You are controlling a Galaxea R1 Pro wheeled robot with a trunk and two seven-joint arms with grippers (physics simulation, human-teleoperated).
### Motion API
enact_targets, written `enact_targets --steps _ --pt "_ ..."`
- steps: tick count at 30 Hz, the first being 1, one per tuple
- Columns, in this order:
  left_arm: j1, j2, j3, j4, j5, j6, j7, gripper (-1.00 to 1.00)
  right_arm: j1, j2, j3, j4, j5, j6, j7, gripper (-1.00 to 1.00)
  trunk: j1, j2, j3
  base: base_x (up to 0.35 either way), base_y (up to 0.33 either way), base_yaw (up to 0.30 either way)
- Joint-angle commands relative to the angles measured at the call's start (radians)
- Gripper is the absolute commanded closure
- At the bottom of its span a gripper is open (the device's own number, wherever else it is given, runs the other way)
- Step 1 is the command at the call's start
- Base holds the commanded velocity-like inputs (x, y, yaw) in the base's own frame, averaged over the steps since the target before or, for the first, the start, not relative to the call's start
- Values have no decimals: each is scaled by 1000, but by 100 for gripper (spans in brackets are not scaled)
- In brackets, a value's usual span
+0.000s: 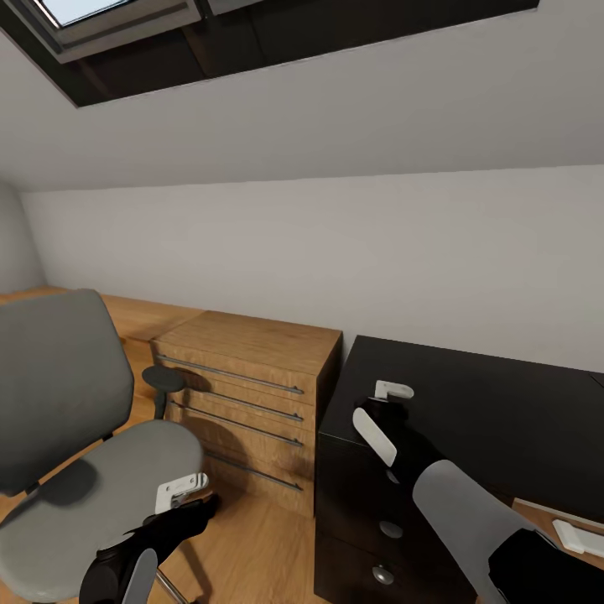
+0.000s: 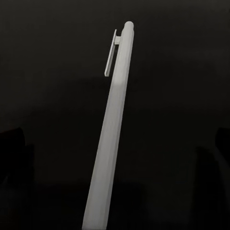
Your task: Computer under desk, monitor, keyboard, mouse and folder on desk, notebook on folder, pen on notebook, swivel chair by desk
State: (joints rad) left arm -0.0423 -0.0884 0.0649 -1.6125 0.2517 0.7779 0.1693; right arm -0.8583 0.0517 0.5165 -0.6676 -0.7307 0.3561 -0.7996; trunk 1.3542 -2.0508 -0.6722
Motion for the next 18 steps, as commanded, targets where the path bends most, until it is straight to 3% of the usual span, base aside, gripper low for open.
enact_targets --steps 1,3,4,18 --pt "-1 -1 1 -1 11 4 7 -100 -1 -1 4 21 -9 14 -7 -100 0 0 -1 0 0 0" --pt "-1 -1 1 -1 11 4 7 -100 -1 -1 4 21 -9 14 -7 -100 0 0 -1 0 0 0" --pt "-1 -1 1 -1 11 4 7 -100 -1 -1 4 21 -9 14 -8 100 0 0 -1 0 0 0" --pt "-1 -1 1 -1 11 5 7 -100 -1 -1 4 20 -8 14 -12 100 0 0 -1 0 0 0"
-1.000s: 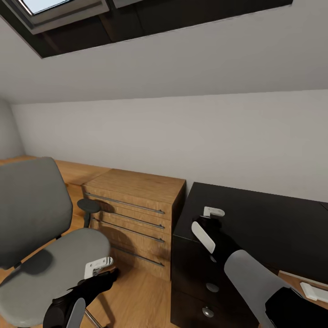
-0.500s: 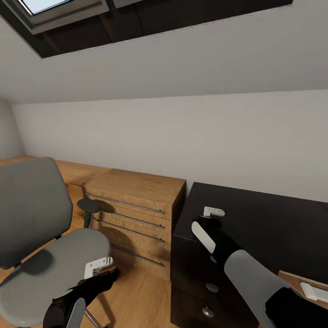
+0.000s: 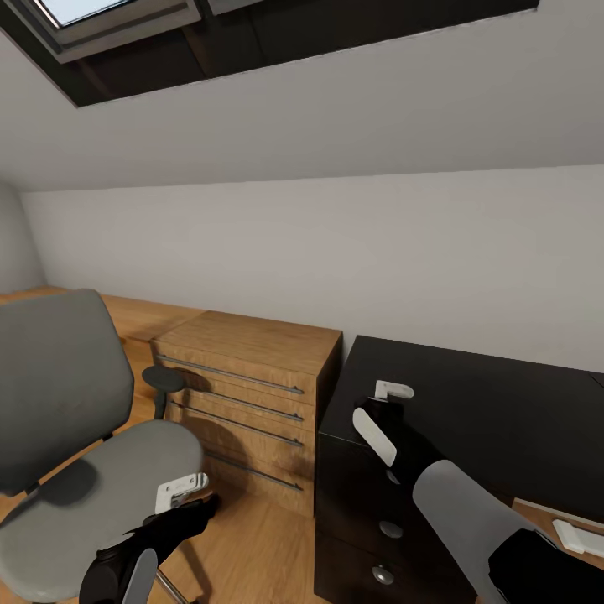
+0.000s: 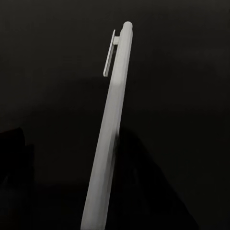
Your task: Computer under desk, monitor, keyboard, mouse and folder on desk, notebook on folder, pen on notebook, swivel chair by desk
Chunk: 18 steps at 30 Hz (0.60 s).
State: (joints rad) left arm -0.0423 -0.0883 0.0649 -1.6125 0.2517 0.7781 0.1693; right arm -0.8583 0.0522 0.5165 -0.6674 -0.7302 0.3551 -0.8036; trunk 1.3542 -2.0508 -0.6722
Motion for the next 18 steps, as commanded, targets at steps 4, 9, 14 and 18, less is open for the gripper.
enact_targets --steps 4,9,14,18 --pt "-1 -1 1 -1 11 5 7 -100 -1 -1 4 19 -8 15 -10 100 0 0 -1 0 0 0" --pt "-1 -1 1 -1 11 5 7 -100 -1 -1 4 17 -9 19 -10 100 0 0 -1 0 0 0" --pt "-1 -1 1 -1 11 5 7 -100 -1 -2 4 15 -9 22 -10 100 0 0 -1 0 0 0" --pt "-1 -1 1 -1 11 5 7 -100 -1 -2 3 14 -10 23 -9 100 0 0 -1 0 0 0"
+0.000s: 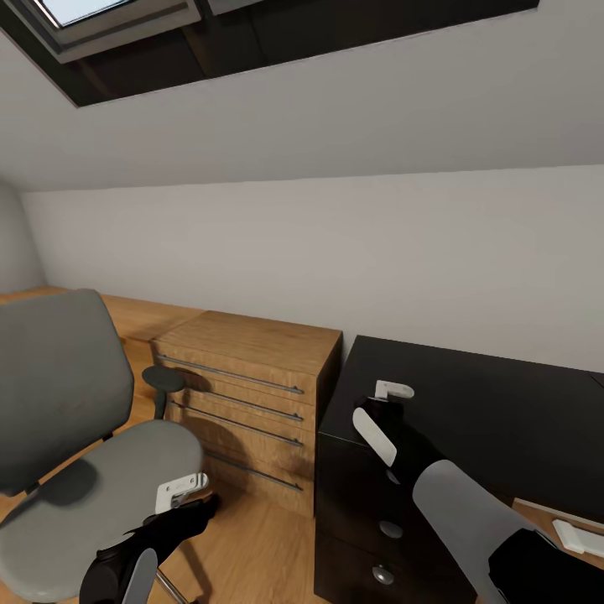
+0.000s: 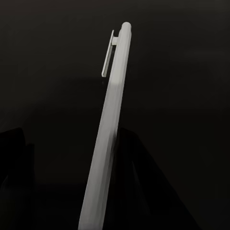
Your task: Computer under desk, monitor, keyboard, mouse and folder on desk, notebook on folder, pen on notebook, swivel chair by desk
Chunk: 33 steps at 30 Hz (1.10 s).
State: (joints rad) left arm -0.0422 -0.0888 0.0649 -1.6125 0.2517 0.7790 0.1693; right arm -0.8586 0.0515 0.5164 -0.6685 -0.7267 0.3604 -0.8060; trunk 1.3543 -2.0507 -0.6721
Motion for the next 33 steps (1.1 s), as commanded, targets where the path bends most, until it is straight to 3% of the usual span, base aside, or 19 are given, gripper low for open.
enact_targets --steps 1,14,33 --pt "-1 -1 1 -1 11 5 7 -100 0 -1 3 15 -14 18 -7 100 0 0 -1 0 0 0" --pt "-1 0 1 -1 11 5 6 -100 0 -1 2 15 -41 22 -7 100 0 0 -1 0 0 0" --pt "-1 0 1 -1 11 5 6 -100 0 -2 0 -11 -48 43 -7 100 0 0 -1 0 0 0"
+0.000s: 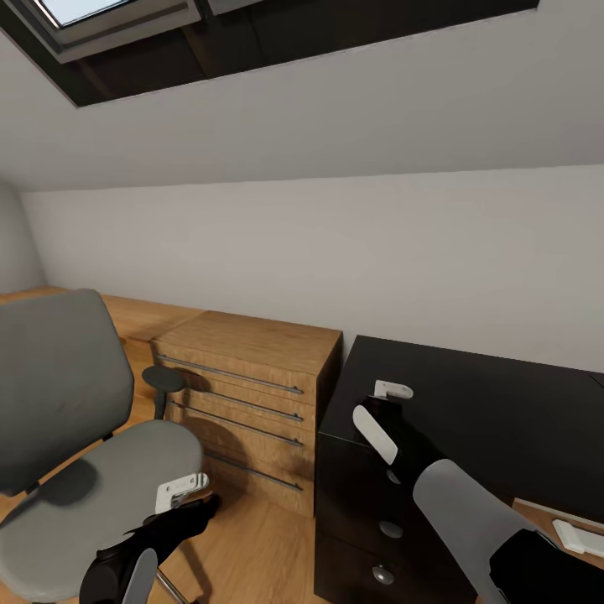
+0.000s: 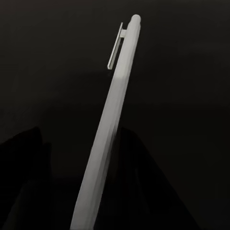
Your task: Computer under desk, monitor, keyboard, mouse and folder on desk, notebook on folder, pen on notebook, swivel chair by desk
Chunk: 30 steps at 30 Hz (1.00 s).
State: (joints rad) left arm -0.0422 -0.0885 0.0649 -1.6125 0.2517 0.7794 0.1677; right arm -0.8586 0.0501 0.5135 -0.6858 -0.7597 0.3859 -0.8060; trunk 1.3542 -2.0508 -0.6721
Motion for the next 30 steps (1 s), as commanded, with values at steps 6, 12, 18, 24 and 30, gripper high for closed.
enact_targets --steps 6,12,18,24,30 --pt "-1 -1 1 -1 11 4 7 -100 0 -1 1 -4 -16 20 -7 100 0 0 -1 0 0 0" --pt "-1 -1 1 -1 11 4 7 -100 0 -1 0 -6 -16 21 -7 100 0 0 -1 0 0 0" --pt "-1 -1 1 -1 11 4 7 -100 0 -1 -1 -9 -17 39 -7 100 0 0 -1 0 0 0" --pt "-1 -1 1 -1 11 4 7 -100 0 -1 -15 -25 -18 72 -7 100 0 0 -1 0 0 0" --pt "-1 -1 1 -1 11 4 7 -100 0 -1 -29 -32 -18 92 -7 100 0 0 -1 0 0 0"
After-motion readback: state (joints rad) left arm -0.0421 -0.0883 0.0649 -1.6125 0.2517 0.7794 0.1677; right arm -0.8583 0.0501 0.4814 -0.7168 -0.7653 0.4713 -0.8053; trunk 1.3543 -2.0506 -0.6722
